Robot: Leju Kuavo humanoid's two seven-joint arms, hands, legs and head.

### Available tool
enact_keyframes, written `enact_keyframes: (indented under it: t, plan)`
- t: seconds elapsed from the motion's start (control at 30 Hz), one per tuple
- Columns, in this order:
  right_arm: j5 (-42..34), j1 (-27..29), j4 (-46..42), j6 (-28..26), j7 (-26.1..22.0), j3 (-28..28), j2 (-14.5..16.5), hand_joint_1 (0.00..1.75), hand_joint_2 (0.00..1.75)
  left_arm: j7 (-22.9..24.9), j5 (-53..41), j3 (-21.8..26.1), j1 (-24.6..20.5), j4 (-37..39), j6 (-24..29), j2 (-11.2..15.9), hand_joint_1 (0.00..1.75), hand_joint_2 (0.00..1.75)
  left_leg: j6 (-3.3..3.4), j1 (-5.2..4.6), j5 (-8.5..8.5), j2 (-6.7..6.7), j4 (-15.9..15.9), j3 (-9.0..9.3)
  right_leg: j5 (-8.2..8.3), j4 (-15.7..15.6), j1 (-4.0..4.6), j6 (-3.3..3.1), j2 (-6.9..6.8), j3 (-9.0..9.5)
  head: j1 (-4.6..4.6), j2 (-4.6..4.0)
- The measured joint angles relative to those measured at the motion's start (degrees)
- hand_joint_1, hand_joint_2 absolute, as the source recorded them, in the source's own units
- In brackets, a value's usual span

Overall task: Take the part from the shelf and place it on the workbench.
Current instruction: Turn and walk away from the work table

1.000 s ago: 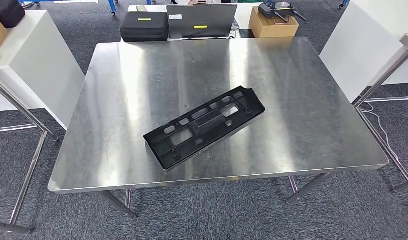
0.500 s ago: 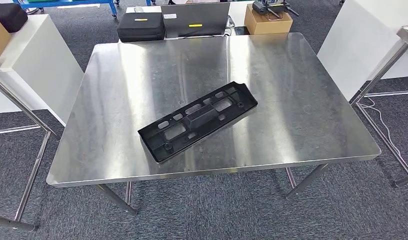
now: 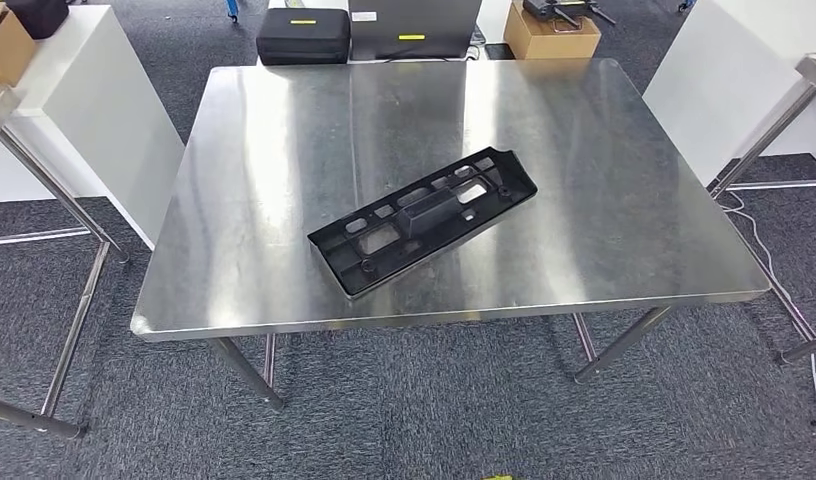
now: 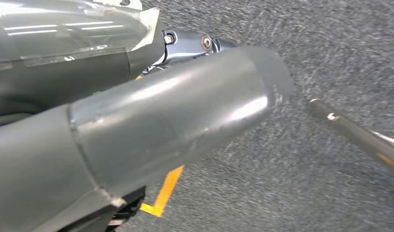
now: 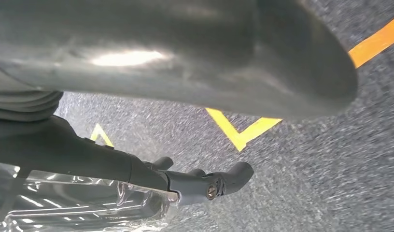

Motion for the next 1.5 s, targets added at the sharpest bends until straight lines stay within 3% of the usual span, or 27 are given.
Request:
enact_keyframes:
  t: [0.03,0.1,0.17,0.23,0.27,0.3,0.37,0.43,0.5,0.57,0.63,0.7,0.77,0.8,0.83,0.9,0.93,0.97,1.03,1.1,1.17,1.23,1.3,1.37,1.43,1.47,1.5]
  plan:
    - [0.13,-0.03,0.0,0.02,0.05,0.09,-0.01,0.0,0.0,0.13,-0.13,-0.14,-0.09,0.0,0.04,-0.09,0.0,0.0,-0.1,-0.09,0.5,-0.02,0.01,-0.53,1.23,-3.79,0.1,0.17,0.0,2.84,0.0,0.0]
    - [0.35,-0.17,0.01,0.07,0.1,0.31,-0.04,0.0,0.0,0.35,-0.22,-0.5,-0.3,0.0,0.11,-0.24,0.0,0.0,-0.56,-0.25,1.5,-0.08,-0.03,-1.23,2.45,-12.52,0.57,-0.34,0.02,8.64,-0.08,0.0]
    - [0.47,-0.22,0.03,0.08,0.14,0.5,-0.05,0.0,0.0,0.45,-0.25,-0.73,-0.47,0.01,0.15,-0.32,0.0,0.0,-1.26,-0.28,2.46,-0.05,-0.19,-1.38,2.58,-16.63,1.1,-1.15,0.07,10.69,-0.11,0.0]
    - [0.52,-0.19,0.07,0.12,0.25,0.58,-0.02,0.0,0.0,0.46,-0.26,-0.83,-0.58,0.01,0.23,-0.32,0.0,0.0,-2.02,-0.14,3.05,-0.06,-0.37,-1.48,3.42,-16.89,0.88,-1.93,0.06,10.03,-0.11,0.0]
    - [0.55,-0.21,0.09,0.19,0.34,0.63,0.01,0.0,0.0,0.47,-0.28,-0.87,-0.59,0.01,0.33,-0.33,0.0,0.0,-2.37,-0.03,2.19,-0.1,0.08,-1.79,3.97,-16.97,0.61,-2.52,-0.03,9.67,-0.17,0.0]
    - [0.6,-0.19,0.11,0.3,0.44,0.74,0.04,0.0,0.0,0.49,-0.34,-0.92,-0.58,0.01,0.44,-0.33,0.0,0.0,-2.71,0.09,0.18,-0.15,1.43,-2.28,4.62,-17.11,0.32,-3.15,-0.13,9.22,-0.26,0.0]
    - [0.69,-0.11,0.15,0.61,0.67,0.99,0.1,0.0,0.0,0.52,-0.51,-1.03,-0.65,0.02,0.64,-0.32,0.0,0.0,-3.33,0.34,-5.91,-0.19,7.33,-3.87,5.91,-17.12,0.2,-3.93,-0.34,7.95,-0.44,0.0]
    - [0.7,0.0,0.2,0.84,0.89,1.13,0.14,0.0,0.0,0.53,-0.68,-1.17,-0.77,0.02,0.76,-0.31,0.0,0.0,-3.87,0.52,-9.59,-0.19,14.14,-5.16,6.95,-16.98,0.26,-3.96,-0.47,6.67,-0.49,0.0]
    - [0.7,0.03,0.22,0.89,0.99,1.14,0.15,0.0,0.0,0.53,-0.78,-1.25,-0.79,0.02,0.82,-0.31,0.0,0.0,-4.08,0.59,-10.14,-0.18,16.97,-5.52,7.41,-16.88,0.26,-3.86,-0.53,6.07,-0.5,0.0]
    - [0.7,0.03,0.22,0.89,1.0,1.14,0.15,0.0,0.0,0.53,-0.78,-1.25,-0.79,0.02,0.82,-0.31,0.0,0.0,-4.09,0.6,-10.1,-0.18,17.07,-5.5,7.44,-16.86,0.26,-3.84,-0.53,6.05,-0.5,0.0]
    - [0.69,0.06,0.24,0.89,1.03,1.15,0.16,0.0,0.0,0.53,-0.81,-1.28,-0.82,0.02,0.83,-0.31,0.0,0.0,-4.23,0.79,-8.6,-0.16,16.34,-4.26,7.82,-16.67,0.2,-3.62,-0.55,5.55,-0.51,0.0]
    - [0.56,0.05,0.31,0.92,1.08,1.17,0.26,0.0,0.0,0.65,-1.13,-1.59,-1.22,0.02,0.86,-0.28,0.0,0.0,-4.16,0.99,-6.27,-0.22,7.74,2.29,8.87,-15.46,0.24,-2.57,-0.6,3.63,-0.51,0.0]
    - [0.48,0.14,0.37,0.98,1.08,1.18,0.34,0.0,0.0,0.86,-1.43,-2.05,-1.71,0.02,0.84,-0.28,0.0,0.0,-2.56,0.93,-4.68,-0.12,-0.56,6.75,9.37,-13.92,0.38,-1.04,-0.55,1.61,-0.44,0.0]
    - [0.52,0.21,0.4,1.01,1.05,1.18,0.36,0.0,0.0,0.94,-1.45,-2.19,-1.81,0.02,0.81,-0.28,0.0,0.0,-1.42,0.77,-4.08,0.0,-0.84,5.91,8.37,-12.65,0.34,-0.67,-0.46,0.77,-0.3,0.0]
    - [0.6,0.3,0.42,1.03,1.02,1.19,0.36,0.0,0.0,0.93,-1.44,-2.25,-1.84,0.02,0.79,-0.26,0.0,0.0,-0.67,0.79,-3.37,0.17,-1.02,5.15,6.31,-10.34,0.3,-0.81,-0.32,-0.22,-0.18,0.0]
    - [0.72,0.34,0.46,1.05,1.0,1.25,0.38,0.0,0.0,0.86,-1.4,-2.27,-1.85,0.02,0.78,-0.16,0.0,0.0,-0.15,0.67,-2.14,0.34,-0.98,3.56,1.32,-3.27,0.13,-1.22,-0.13,-2.48,0.07,0.0]
    - [0.74,0.35,0.48,1.05,1.01,1.29,0.38,0.0,0.0,0.82,-1.38,-2.27,-1.84,0.02,0.78,-0.12,0.0,0.0,-0.17,0.63,-1.47,0.4,-0.95,2.7,-0.07,-0.01,0.1,-1.0,-0.1,-3.07,0.1,0.0]
    - [0.77,0.35,0.48,1.05,1.01,1.33,0.38,0.0,0.0,0.79,-1.37,-2.28,-1.83,0.02,0.78,-0.1,0.0,0.0,-0.25,0.6,-0.8,0.46,-0.9,1.82,-0.32,1.85,0.07,-0.5,-0.08,-2.89,0.11,0.0]
    - [0.88,0.34,0.48,1.04,1.02,1.39,0.33,0.0,0.0,0.77,-1.37,-2.29,-1.83,0.02,0.8,-0.11,0.0,0.0,-0.55,0.6,0.47,0.51,-0.82,0.34,1.77,-0.48,0.0,0.73,-0.06,0.55,0.17,0.0]
    - [1.03,0.23,0.48,1.04,1.02,1.44,0.3,0.0,0.0,0.76,-1.39,-2.32,-1.86,0.01,0.88,-0.14,0.0,0.0,-1.07,0.51,1.61,0.49,-0.68,-0.6,3.29,-9.2,-0.02,1.0,0.01,7.07,0.23,0.0]
    - [1.09,0.13,0.49,1.02,1.05,1.46,0.28,0.0,0.0,0.72,-1.44,-2.34,-1.91,0.0,1.0,-0.17,0.0,0.0,-1.78,0.4,2.82,0.51,-0.78,-1.0,2.94,-15.99,0.37,0.15,0.19,11.11,0.14,0.0]
    - [1.09,0.18,0.51,0.96,1.11,1.46,0.31,0.0,0.0,0.67,-1.48,-2.35,-1.93,0.01,1.05,-0.19,0.0,0.0,-2.65,0.5,3.96,0.55,-1.31,-1.1,3.12,-17.57,0.69,-1.05,0.27,11.14,0.02,0.0]
    - [1.0,0.2,0.54,0.93,1.2,1.45,0.37,0.0,0.0,0.65,-1.59,-2.37,-1.91,0.02,1.05,-0.16,0.0,0.0,-3.42,0.77,2.29,0.4,-0.33,-1.81,4.32,-17.79,0.18,-2.56,0.03,10.24,-0.09,0.0]
    - [0.87,0.24,0.55,0.93,1.27,1.44,0.43,0.0,0.0,0.66,-1.78,-2.39,-1.88,0.04,1.02,-0.17,0.0,0.0,-3.91,0.95,-3.45,0.16,4.97,-3.55,5.74,-17.89,-0.15,-3.87,-0.23,8.92,-0.33,0.0]
    - [0.74,0.35,0.55,0.93,1.28,1.44,0.45,0.0,0.0,0.66,-1.89,-2.43,-1.87,0.04,0.97,-0.19,0.0,0.0,-4.34,0.97,-8.45,0.06,13.01,-5.37,7.06,-17.81,0.08,-4.26,-0.33,7.42,-0.46,0.0]
    - [0.69,0.38,0.55,0.93,1.25,1.44,0.45,0.0,0.0,0.66,-1.89,-2.45,-1.88,0.04,0.93,-0.17,0.0,0.0,-4.49,0.98,-9.0,0.06,15.92,-5.6,7.72,-17.71,0.17,-4.18,-0.37,6.65,-0.45,0.0]
    - [0.67,0.41,0.55,0.93,1.18,1.44,0.45,0.0,0.0,0.66,-1.89,-2.46,-1.87,0.04,0.89,-0.16,0.0,0.0,-4.52,0.98,-8.13,0.06,16.77,-4.84,8.31,-17.55,0.22,-4.03,-0.37,5.87,-0.47,0.0]
